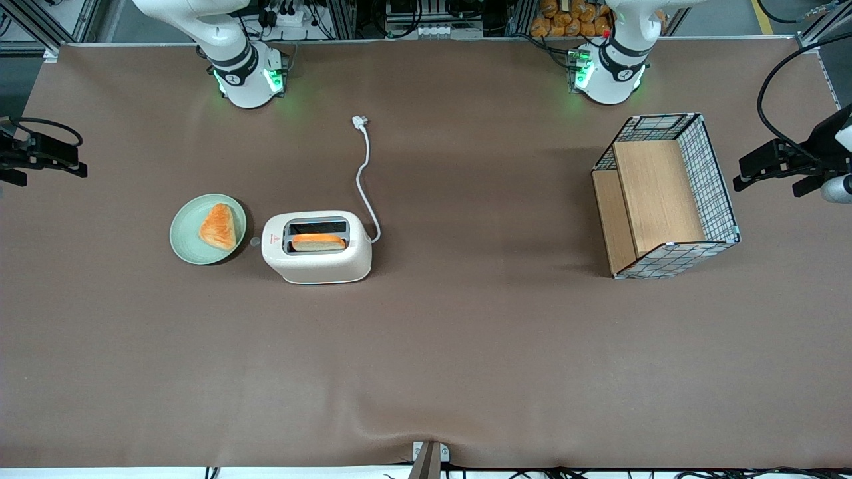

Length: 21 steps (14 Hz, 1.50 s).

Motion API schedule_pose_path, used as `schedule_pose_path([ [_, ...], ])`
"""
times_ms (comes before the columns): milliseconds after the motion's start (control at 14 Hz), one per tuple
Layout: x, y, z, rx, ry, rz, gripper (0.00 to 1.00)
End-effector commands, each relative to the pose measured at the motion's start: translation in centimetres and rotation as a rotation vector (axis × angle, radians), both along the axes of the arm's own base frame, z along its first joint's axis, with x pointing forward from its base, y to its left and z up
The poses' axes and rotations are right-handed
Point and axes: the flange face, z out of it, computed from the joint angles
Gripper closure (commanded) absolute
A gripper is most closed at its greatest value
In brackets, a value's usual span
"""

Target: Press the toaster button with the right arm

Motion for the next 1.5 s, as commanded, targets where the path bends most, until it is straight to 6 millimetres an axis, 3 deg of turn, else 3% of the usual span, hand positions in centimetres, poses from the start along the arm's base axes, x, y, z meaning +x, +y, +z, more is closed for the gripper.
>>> schedule_pose_path([
  [0, -1.9, 0.3, 2.1, -0.015, -0.003, -0.004, 0.00],
  [286, -3.0, 0.3, 3.1, -0.007, 0.002, -0.004, 0.00],
  [1429, -3.3, 1.6, 4.2, 0.003, -0.022, 0.018, 0.00],
])
